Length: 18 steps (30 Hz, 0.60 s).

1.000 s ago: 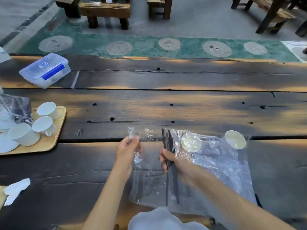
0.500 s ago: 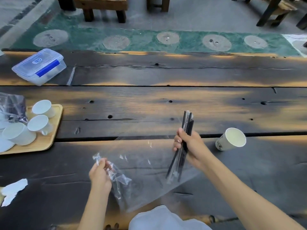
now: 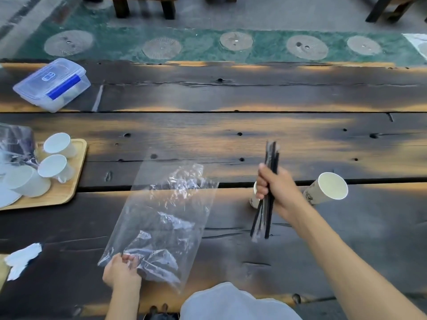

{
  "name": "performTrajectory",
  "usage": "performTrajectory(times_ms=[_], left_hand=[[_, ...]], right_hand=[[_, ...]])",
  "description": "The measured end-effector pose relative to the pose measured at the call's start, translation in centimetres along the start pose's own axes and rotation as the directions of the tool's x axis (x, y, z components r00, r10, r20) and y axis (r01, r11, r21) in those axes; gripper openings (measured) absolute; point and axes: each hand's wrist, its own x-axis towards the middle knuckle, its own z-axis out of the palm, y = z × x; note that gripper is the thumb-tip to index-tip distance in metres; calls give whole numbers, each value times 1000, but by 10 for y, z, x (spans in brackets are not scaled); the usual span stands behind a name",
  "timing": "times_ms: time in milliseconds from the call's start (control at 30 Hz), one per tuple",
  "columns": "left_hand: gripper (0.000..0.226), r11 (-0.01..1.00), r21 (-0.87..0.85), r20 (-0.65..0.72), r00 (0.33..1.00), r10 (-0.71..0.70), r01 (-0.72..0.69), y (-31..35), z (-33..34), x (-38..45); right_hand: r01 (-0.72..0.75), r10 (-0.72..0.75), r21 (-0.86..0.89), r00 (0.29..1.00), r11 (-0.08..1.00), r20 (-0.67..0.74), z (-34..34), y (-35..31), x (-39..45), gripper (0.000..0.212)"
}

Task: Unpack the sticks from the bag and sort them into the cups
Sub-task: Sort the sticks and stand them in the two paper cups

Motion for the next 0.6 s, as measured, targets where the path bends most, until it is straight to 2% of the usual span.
performTrajectory(times_ms=[100,167,200,233,300,333,367,433,500,533,600], left_hand=[[24,997,-20,113,991,-69,71,-12,5,11],[30,989,63,166,975,-145,137,-26,0,27],[37,982,90,167,969,-180,167,-27,-1,31],[35,979,42,136,970,-202,198,-27,0,30],[22,992,-41,37,992,-119,120,-23,4,11],[29,999,-21,-38,999,-36,35,-21,5,-4],[39,998,-1,-134,990,-55,55,-18,7,-16],[49,988,135,-267,963,-40,78,-15,9,-19],[46,945,326,-378,920,105,27,-14,10,-22],[40,926,376,-378,906,190,-37,-16,10,-22],[27,872,456,-264,908,326,-181,-21,15,-23]], right_hand=[[-185,177,-119,981,976,-74,0,52,10,28],[-279,264,-132,957,951,-121,0,80,19,28],[-308,289,-138,947,941,-140,0,91,23,28],[-328,305,-147,939,933,-160,0,99,26,28],[-354,318,-184,927,917,-201,-1,111,34,27],[-367,321,-211,920,906,-223,-1,116,38,26],[-381,326,-238,915,893,-239,-2,121,41,25],[-405,338,-275,904,872,-261,-2,129,47,23],[-423,346,-297,896,856,-279,-2,136,52,23],[-433,351,-307,891,848,-288,-1,139,53,23],[-442,357,-323,888,837,-291,1,142,54,22]])
